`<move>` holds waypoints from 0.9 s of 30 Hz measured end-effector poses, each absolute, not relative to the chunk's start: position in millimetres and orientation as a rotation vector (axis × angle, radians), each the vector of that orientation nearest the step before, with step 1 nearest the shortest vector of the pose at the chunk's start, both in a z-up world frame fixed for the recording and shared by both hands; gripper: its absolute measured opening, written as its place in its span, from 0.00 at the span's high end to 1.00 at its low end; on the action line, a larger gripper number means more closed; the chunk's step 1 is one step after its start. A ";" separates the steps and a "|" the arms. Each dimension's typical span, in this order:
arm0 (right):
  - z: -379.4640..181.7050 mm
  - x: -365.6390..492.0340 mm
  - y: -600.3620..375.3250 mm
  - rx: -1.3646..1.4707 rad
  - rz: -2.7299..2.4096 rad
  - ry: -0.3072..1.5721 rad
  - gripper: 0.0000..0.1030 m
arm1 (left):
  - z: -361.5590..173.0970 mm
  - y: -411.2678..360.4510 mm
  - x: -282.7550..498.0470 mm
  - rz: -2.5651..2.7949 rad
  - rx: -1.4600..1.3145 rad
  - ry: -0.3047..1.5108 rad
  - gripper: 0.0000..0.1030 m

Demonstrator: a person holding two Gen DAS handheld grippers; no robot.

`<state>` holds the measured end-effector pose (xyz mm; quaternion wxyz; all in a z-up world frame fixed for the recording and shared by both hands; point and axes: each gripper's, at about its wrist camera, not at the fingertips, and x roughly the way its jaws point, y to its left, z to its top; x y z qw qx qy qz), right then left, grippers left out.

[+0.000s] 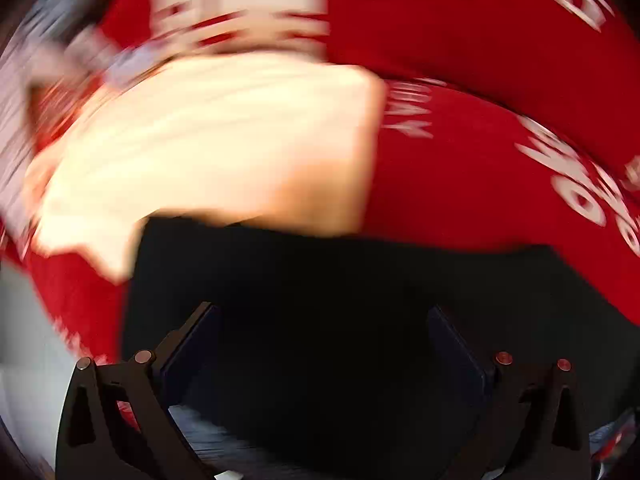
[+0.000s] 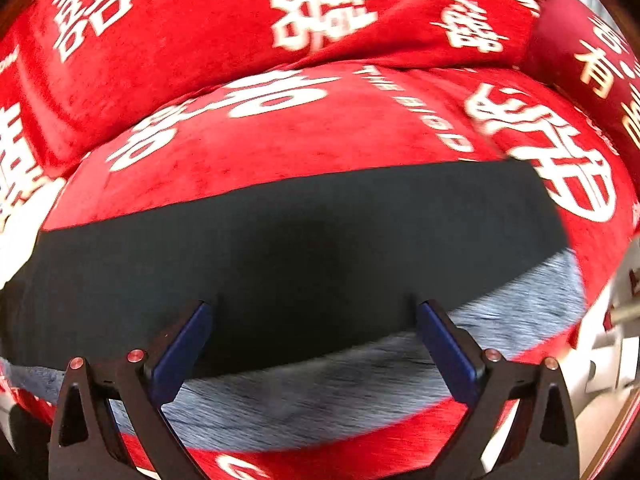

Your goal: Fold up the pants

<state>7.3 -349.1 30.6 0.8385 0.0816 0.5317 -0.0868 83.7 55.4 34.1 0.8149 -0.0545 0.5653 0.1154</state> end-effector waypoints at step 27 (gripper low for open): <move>14.5 -92.6 -485.3 0.480 -0.123 1.020 0.10 | 36.4 -207.7 40.4 -0.259 0.154 1.308 0.00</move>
